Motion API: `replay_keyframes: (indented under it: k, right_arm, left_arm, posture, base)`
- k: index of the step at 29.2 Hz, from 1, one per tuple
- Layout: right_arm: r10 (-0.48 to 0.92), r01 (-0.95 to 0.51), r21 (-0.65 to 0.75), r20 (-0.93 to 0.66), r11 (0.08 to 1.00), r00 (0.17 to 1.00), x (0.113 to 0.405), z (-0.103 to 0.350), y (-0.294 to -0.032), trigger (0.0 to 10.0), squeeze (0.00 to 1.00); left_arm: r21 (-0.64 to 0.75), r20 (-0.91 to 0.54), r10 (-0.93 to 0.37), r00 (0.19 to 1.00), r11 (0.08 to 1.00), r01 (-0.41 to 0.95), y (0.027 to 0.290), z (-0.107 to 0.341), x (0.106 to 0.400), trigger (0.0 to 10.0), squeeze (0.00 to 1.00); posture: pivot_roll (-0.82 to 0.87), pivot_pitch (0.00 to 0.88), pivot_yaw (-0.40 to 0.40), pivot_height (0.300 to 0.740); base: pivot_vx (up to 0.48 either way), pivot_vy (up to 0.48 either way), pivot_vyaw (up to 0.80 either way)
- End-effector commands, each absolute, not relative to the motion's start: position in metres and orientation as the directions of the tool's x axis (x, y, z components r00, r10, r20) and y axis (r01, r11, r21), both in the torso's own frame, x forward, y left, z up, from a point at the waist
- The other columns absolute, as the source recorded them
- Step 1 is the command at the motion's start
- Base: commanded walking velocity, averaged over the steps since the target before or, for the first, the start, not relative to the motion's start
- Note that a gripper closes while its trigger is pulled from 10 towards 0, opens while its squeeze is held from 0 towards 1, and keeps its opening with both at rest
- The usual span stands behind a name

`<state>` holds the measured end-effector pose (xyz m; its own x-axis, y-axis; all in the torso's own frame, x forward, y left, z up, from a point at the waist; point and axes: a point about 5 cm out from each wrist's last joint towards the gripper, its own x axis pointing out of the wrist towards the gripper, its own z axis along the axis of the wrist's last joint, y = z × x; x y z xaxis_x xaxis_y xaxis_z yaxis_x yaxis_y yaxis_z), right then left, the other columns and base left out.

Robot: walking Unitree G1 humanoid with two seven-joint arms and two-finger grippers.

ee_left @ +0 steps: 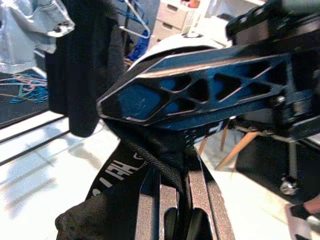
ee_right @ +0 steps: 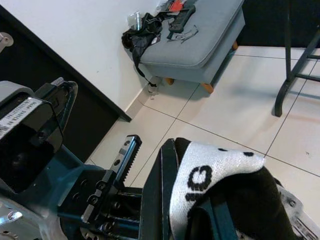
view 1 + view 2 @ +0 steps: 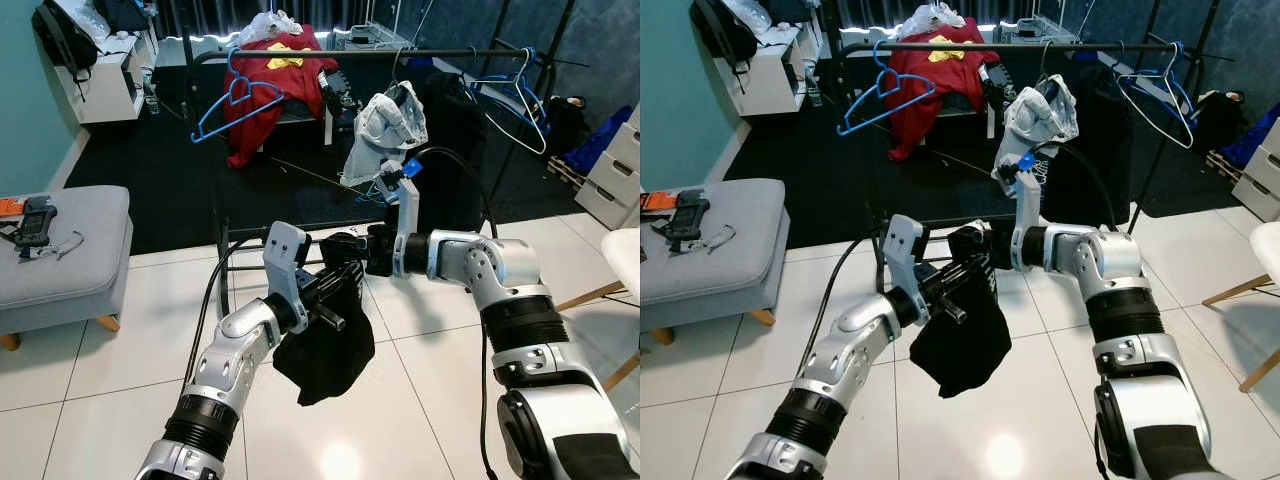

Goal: Hang hanger

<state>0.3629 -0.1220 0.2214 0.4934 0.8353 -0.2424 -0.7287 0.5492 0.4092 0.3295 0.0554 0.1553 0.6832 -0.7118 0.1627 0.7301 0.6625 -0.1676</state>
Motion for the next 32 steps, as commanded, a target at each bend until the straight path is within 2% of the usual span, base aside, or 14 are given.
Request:
replay_keyframes:
  k: [1,6,7,8,9,12,13,16,17,21,22,27,31,32]
  right_arm:
    - [0.841,-0.736,0.407,-0.227,0.540,0.491,0.361,0.224,-0.121,0.0,0.00]
    - [0.850,-0.748,0.406,-0.223,0.526,0.476,0.360,0.224,-0.121,0.0,0.00]
    - [0.858,-0.753,0.412,-0.220,0.513,0.464,0.359,0.225,-0.120,4.0,1.00]
    - [0.858,-0.753,0.412,-0.220,0.513,0.464,0.359,0.225,-0.120,4.0,1.00]
    - [0.866,-0.761,0.413,-0.215,0.500,0.452,0.358,0.225,-0.120,10.0,1.00]
    - [0.852,-0.753,0.399,-0.209,0.523,0.481,0.360,0.227,-0.123,10.0,1.00]
    - [0.828,-0.737,0.381,-0.197,0.559,0.526,0.365,0.228,-0.130,10.0,0.00]
    - [0.782,-0.697,0.371,-0.163,0.614,0.602,0.371,0.232,-0.145,10.0,0.00]
    - [0.769,-0.679,0.389,-0.141,0.623,0.624,0.373,0.235,-0.151,10.0,1.00]
    - [0.745,-0.672,0.364,-0.104,0.645,0.659,0.372,0.239,-0.158,10.0,1.00]
    - [0.745,-0.682,0.357,-0.064,0.638,0.664,0.371,0.243,-0.161,10.0,0.00]
    - [0.697,-0.703,0.318,0.154,0.636,0.700,0.365,0.268,-0.186,10.0,0.00]
    - [0.676,-0.700,0.306,0.198,0.646,0.710,0.363,0.273,-0.194,10.0,0.00]
    - [0.634,-0.679,0.303,0.244,0.669,0.734,0.361,0.278,-0.206,10.0,0.00]
  left_arm:
    - [-0.164,0.192,-0.719,0.667,0.647,0.745,0.054,0.160,0.329,0.0,0.00]
    - [-0.162,0.201,-0.729,0.655,0.634,0.756,0.054,0.160,0.327,0.0,0.00]
    - [-0.160,0.204,-0.734,0.648,0.628,0.762,0.055,0.161,0.326,0.0,0.00]
    - [-0.160,0.204,-0.734,0.648,0.628,0.762,0.055,0.161,0.326,0.0,0.00]
    - [-0.157,0.207,-0.740,0.640,0.620,0.769,0.055,0.161,0.325,0.0,0.00]
    - [-0.154,0.207,-0.744,0.635,0.616,0.773,0.055,0.161,0.325,0.0,0.00]
    - [-0.153,0.208,-0.747,0.632,0.613,0.775,0.056,0.160,0.324,0.0,0.00]
    - [-0.153,0.208,-0.748,0.630,0.611,0.777,0.058,0.159,0.323,0.0,0.00]
    - [-0.153,0.208,-0.749,0.629,0.610,0.778,0.060,0.159,0.323,0.0,0.00]
    - [-0.154,0.206,-0.751,0.628,0.608,0.779,0.062,0.158,0.322,0.0,0.00]
    - [-0.154,0.203,-0.751,0.628,0.609,0.778,0.063,0.157,0.322,0.0,0.00]
    - [-0.155,0.192,-0.744,0.640,0.621,0.769,0.069,0.152,0.322,0.0,0.00]
    - [-0.156,0.191,-0.741,0.644,0.625,0.765,0.070,0.152,0.322,0.0,0.00]
    - [-0.158,0.189,-0.736,0.650,0.631,0.760,0.073,0.151,0.322,0.0,0.00]
  posture:
    - [-0.18,0.070,-0.054,0.740]
    - [-0.17,0.067,-0.053,0.740]
    - [-0.17,0.064,-0.052,0.740]
    - [-0.17,0.064,-0.052,0.740]
    - [-0.17,0.062,-0.050,0.740]
    - [-0.17,0.058,-0.049,0.740]
    - [-0.17,0.054,-0.048,0.740]
    - [-0.17,0.052,-0.045,0.740]
    - [-0.17,0.050,-0.042,0.740]
    - [-0.18,0.045,-0.037,0.740]
    - [-0.17,0.042,-0.038,0.740]
    - [-0.17,0.039,-0.037,0.740]
    - [-0.17,0.040,-0.034,0.740]
    - [-0.17,0.040,-0.029,0.740]
  base:
    - [0.000,0.000,0.00]
    - [0.000,0.000,0.00]
    - [0.000,0.000,0.00]
    - [0.000,0.000,0.00]
    - [0.000,0.000,0.00]
    - [0.000,0.000,0.00]
    - [0.000,0.000,0.00]
    - [0.000,0.000,0.00]
    - [0.000,0.000,0.00]
    - [0.000,0.000,0.00]
    - [0.000,0.000,0.00]
    - [0.000,0.000,0.00]
    - [0.000,0.000,0.00]
    - [0.000,0.000,0.00]
